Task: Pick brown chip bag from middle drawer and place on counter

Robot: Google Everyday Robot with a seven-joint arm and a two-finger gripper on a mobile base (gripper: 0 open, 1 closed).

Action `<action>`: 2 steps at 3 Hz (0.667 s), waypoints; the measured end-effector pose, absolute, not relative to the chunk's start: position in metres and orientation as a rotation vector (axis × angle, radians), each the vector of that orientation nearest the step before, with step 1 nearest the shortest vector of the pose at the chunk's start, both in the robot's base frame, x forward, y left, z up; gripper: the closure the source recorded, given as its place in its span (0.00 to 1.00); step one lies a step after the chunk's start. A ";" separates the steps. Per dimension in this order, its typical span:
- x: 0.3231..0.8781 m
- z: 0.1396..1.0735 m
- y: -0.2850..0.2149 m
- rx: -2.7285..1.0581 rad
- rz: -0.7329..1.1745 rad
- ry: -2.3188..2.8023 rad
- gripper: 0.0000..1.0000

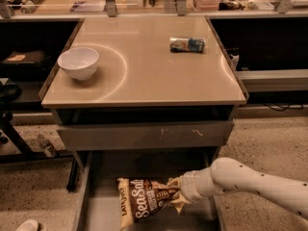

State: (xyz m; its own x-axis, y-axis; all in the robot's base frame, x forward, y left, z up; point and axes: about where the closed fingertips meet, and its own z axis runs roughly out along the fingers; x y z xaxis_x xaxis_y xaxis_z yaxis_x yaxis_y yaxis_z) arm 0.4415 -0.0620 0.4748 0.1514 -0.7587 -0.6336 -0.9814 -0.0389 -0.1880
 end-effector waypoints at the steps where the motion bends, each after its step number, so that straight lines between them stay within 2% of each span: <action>1: 0.434 0.541 -0.076 -1.832 0.410 1.639 1.00; 2: 0.431 0.612 -0.084 -1.850 0.306 1.657 1.00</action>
Offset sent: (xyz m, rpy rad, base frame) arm -0.0045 -0.0414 0.2516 -0.1845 -0.2032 -0.0981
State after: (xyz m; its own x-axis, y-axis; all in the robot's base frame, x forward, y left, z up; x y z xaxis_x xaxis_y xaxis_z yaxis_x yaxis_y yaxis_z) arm 0.4312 -0.0844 0.6123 0.1825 -0.8094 -0.5581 -0.9554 -0.0120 -0.2951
